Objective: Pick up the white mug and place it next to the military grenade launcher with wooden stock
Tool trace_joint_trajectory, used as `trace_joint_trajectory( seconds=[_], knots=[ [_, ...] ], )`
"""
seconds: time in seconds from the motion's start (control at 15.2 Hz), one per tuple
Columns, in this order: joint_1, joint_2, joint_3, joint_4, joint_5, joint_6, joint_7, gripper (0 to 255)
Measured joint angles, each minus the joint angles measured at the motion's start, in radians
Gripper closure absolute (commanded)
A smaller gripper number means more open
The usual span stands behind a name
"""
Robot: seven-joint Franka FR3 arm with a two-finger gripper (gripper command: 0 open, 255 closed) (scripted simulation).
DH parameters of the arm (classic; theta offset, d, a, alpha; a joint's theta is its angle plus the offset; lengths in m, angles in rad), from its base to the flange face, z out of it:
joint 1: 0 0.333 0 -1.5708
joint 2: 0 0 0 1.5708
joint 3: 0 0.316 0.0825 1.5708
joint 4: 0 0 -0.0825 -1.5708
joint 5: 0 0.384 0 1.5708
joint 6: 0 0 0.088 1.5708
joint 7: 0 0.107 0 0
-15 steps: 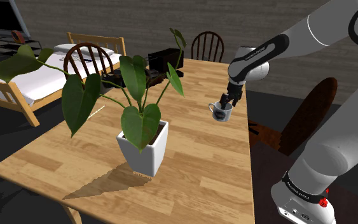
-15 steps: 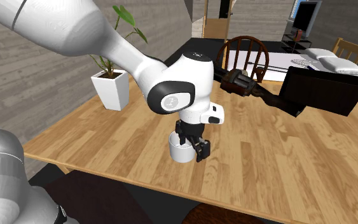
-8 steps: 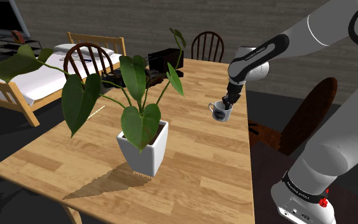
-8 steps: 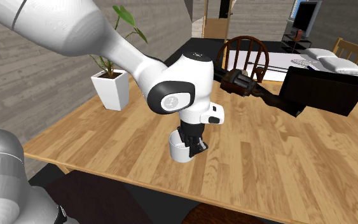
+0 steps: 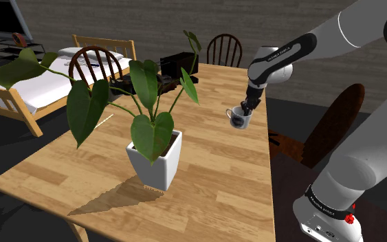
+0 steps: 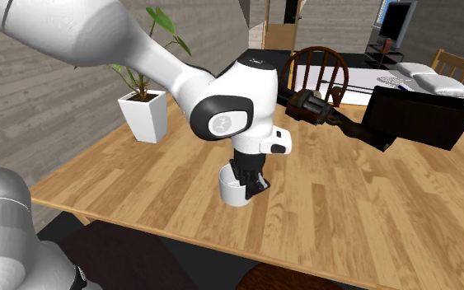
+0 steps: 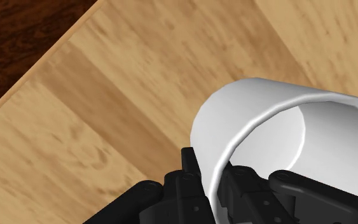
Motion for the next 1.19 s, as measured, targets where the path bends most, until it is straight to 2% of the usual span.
trace_joint_trajectory(
  seconds=[1.19],
  knots=[
    [-0.007,-0.124,0.013,0.135,-0.036,-0.255,0.035,255]
  ],
)
